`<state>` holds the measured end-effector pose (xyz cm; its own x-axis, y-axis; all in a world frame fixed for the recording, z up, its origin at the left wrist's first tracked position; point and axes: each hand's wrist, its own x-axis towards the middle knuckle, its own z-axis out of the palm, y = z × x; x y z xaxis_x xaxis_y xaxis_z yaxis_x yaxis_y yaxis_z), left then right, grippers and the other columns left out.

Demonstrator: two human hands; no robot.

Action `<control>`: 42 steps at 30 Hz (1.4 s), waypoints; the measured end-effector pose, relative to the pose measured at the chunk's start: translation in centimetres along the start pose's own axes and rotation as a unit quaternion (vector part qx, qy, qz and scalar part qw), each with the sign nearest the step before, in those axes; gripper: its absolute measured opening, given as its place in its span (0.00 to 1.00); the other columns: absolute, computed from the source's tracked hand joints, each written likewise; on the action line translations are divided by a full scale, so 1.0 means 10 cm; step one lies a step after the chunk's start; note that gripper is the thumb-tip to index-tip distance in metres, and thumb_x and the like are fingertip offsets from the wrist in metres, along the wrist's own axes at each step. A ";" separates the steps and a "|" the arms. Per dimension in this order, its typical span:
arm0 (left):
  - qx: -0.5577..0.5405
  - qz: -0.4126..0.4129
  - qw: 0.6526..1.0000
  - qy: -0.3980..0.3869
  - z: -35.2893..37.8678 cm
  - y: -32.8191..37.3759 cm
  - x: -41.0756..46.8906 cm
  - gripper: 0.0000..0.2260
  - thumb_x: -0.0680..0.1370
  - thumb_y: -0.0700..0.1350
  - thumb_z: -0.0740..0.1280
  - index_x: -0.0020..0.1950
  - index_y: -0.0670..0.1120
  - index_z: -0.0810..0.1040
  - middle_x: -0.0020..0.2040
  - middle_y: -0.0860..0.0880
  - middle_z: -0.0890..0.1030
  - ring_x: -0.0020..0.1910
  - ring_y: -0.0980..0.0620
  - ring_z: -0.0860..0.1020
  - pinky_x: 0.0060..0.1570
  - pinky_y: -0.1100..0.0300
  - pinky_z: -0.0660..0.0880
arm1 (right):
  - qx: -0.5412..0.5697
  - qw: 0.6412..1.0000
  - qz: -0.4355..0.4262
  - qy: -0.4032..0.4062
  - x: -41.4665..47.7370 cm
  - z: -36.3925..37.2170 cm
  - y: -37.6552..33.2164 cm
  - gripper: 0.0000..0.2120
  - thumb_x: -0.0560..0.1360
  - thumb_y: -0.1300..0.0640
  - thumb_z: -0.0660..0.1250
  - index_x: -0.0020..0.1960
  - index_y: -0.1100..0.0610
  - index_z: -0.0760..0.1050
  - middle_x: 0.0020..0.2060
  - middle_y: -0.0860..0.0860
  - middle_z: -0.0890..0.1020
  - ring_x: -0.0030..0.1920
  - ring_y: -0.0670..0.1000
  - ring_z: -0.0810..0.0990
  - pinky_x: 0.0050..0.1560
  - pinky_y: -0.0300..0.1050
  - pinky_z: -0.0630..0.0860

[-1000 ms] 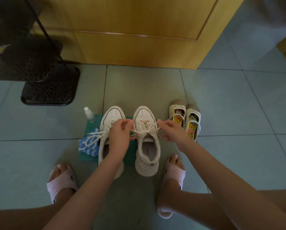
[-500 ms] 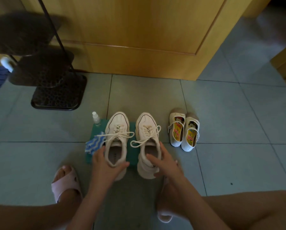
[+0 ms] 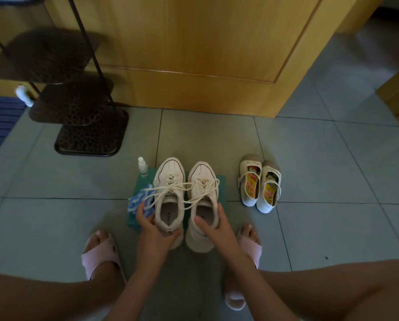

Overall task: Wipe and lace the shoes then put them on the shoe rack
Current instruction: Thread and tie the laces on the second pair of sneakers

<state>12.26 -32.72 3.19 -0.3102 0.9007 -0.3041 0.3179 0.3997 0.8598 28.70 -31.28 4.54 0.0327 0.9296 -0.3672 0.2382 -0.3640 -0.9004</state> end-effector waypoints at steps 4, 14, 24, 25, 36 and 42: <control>-0.010 -0.006 1.000 0.012 0.05 -0.07 0.01 0.51 0.61 0.42 0.80 0.74 0.49 0.50 0.67 0.42 0.72 0.63 0.43 0.74 0.60 0.50 0.71 | -0.004 0.999 -0.021 0.048 -0.07 0.19 0.10 0.49 0.60 0.47 0.78 0.73 0.55 0.57 0.68 0.48 0.70 0.68 0.44 0.69 0.66 0.39 0.67; -0.023 0.081 0.996 -0.020 0.08 -0.03 0.12 0.40 0.61 0.41 0.79 0.69 0.52 0.65 0.65 0.55 0.71 0.64 0.58 0.69 0.61 0.62 0.65 | 0.003 0.992 -0.055 0.109 -0.09 0.27 0.26 0.41 0.61 0.63 0.77 0.70 0.54 0.63 0.65 0.46 0.72 0.67 0.44 0.70 0.67 0.43 0.68; -0.004 0.050 0.999 -0.014 0.01 0.02 0.03 0.29 0.66 0.51 0.75 0.64 0.64 0.68 0.60 0.62 0.74 0.58 0.62 0.72 0.54 0.62 0.68 | 0.020 0.992 -0.079 0.093 -0.14 0.19 0.16 0.33 0.66 0.69 0.74 0.67 0.53 0.68 0.62 0.43 0.76 0.64 0.43 0.73 0.63 0.38 0.70; 0.000 0.044 0.999 -0.012 0.00 0.03 0.01 0.29 0.67 0.52 0.75 0.64 0.64 0.69 0.61 0.61 0.74 0.58 0.60 0.72 0.53 0.61 0.68 | 0.025 0.992 -0.082 0.090 -0.17 0.17 0.13 0.33 0.66 0.70 0.73 0.67 0.53 0.69 0.61 0.42 0.77 0.63 0.42 0.74 0.62 0.36 0.71; -0.026 0.080 0.996 0.023 -0.14 0.47 -0.23 0.27 0.66 0.52 0.75 0.59 0.70 0.68 0.55 0.65 0.74 0.53 0.62 0.72 0.49 0.62 0.70 | 0.035 0.988 -0.099 0.111 -0.45 -0.02 -0.37 0.29 0.66 0.69 0.73 0.57 0.42 0.71 0.55 0.37 0.78 0.54 0.30 0.75 0.48 0.20 0.68; -0.051 0.131 0.990 0.025 -0.42 0.83 -0.14 0.30 0.61 0.65 0.70 0.63 0.69 0.68 0.58 0.59 0.78 0.58 0.56 0.76 0.55 0.50 0.76 | 0.015 0.982 -0.128 0.138 -0.46 -0.03 -0.85 0.32 0.65 0.58 0.76 0.63 0.38 0.69 0.58 0.37 0.77 0.61 0.43 0.74 0.63 0.53 0.72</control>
<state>11.58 -31.34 12.50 -0.2734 0.9607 -0.0474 0.3026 0.1327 0.9438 26.81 -32.47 13.99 0.2380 0.9698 -0.0541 0.2445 -0.1137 -0.9630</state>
